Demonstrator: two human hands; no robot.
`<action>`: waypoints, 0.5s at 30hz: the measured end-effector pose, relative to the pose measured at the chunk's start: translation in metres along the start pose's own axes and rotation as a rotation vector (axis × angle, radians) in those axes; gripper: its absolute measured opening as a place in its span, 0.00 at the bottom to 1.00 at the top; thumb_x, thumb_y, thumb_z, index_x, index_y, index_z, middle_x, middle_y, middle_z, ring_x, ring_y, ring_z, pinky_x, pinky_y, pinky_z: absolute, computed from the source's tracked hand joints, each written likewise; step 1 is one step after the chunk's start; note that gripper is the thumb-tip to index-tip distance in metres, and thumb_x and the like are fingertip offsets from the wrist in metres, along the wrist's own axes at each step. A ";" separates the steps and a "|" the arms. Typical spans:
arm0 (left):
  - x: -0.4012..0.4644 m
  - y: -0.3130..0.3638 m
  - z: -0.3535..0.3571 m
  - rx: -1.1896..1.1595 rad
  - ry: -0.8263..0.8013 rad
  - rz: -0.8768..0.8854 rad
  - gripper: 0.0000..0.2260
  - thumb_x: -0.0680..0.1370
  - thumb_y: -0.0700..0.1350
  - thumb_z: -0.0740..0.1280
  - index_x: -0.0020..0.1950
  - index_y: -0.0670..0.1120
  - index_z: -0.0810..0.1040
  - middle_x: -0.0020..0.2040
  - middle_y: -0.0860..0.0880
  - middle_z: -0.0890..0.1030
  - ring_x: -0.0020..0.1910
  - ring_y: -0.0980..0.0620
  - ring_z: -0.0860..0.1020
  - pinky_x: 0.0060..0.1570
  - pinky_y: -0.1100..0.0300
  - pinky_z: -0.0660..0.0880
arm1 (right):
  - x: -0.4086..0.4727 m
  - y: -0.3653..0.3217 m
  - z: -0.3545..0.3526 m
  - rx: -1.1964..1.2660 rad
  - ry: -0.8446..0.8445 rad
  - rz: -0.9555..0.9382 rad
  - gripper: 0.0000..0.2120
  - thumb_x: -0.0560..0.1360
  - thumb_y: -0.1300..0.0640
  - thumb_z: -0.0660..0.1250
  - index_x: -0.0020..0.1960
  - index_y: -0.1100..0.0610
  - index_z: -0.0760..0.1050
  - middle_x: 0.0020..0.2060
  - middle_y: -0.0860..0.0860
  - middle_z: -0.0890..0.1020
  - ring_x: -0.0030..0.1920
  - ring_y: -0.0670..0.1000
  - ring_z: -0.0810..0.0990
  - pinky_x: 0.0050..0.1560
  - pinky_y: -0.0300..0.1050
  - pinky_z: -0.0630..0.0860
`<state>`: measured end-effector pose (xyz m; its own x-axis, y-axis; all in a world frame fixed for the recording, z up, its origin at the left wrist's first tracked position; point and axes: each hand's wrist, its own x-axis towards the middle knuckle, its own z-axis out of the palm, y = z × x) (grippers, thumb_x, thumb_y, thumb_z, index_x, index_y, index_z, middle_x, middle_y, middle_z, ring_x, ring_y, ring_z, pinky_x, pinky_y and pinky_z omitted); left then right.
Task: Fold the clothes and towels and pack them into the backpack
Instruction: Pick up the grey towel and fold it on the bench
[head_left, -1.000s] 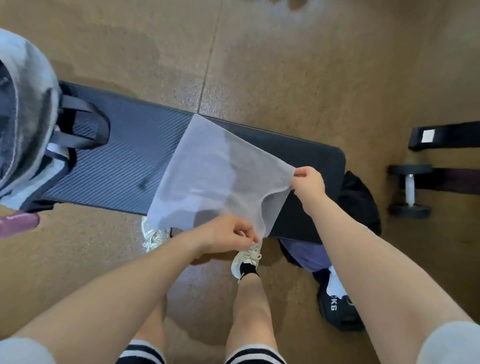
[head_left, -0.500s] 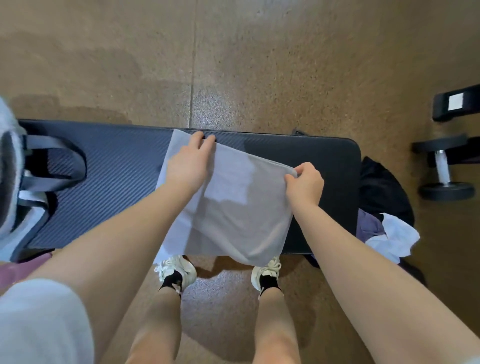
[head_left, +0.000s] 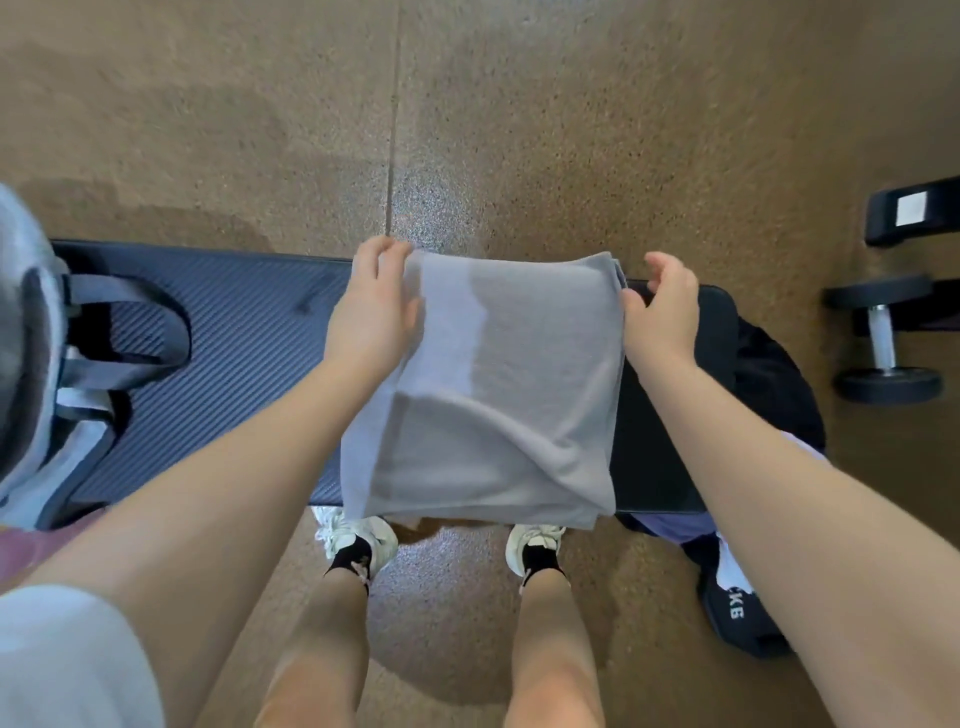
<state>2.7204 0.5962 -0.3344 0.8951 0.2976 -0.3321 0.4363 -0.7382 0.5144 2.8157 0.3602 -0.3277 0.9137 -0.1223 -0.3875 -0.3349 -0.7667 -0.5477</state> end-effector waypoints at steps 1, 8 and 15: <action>-0.016 -0.006 0.003 0.029 -0.043 -0.015 0.19 0.75 0.40 0.64 0.66 0.40 0.68 0.68 0.40 0.65 0.60 0.38 0.71 0.50 0.45 0.72 | -0.014 0.008 0.001 -0.041 -0.015 0.007 0.16 0.77 0.62 0.62 0.64 0.56 0.70 0.61 0.54 0.72 0.58 0.51 0.74 0.61 0.46 0.71; -0.131 -0.039 0.024 -0.052 -0.115 -0.364 0.12 0.75 0.40 0.67 0.57 0.39 0.72 0.57 0.40 0.70 0.53 0.41 0.72 0.50 0.51 0.69 | -0.115 0.061 0.002 -0.081 -0.193 0.358 0.13 0.77 0.55 0.64 0.57 0.61 0.71 0.45 0.52 0.76 0.51 0.56 0.77 0.49 0.47 0.70; -0.174 -0.037 0.043 -0.139 -0.058 -0.517 0.10 0.75 0.44 0.69 0.53 0.41 0.74 0.55 0.44 0.68 0.47 0.47 0.72 0.47 0.57 0.69 | -0.146 0.079 0.014 -0.077 -0.197 0.407 0.13 0.75 0.52 0.66 0.52 0.61 0.73 0.44 0.52 0.75 0.47 0.53 0.74 0.49 0.48 0.71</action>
<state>2.5444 0.5458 -0.3295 0.5554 0.5645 -0.6107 0.8304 -0.4157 0.3709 2.6521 0.3259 -0.3248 0.6476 -0.3062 -0.6977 -0.6326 -0.7266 -0.2683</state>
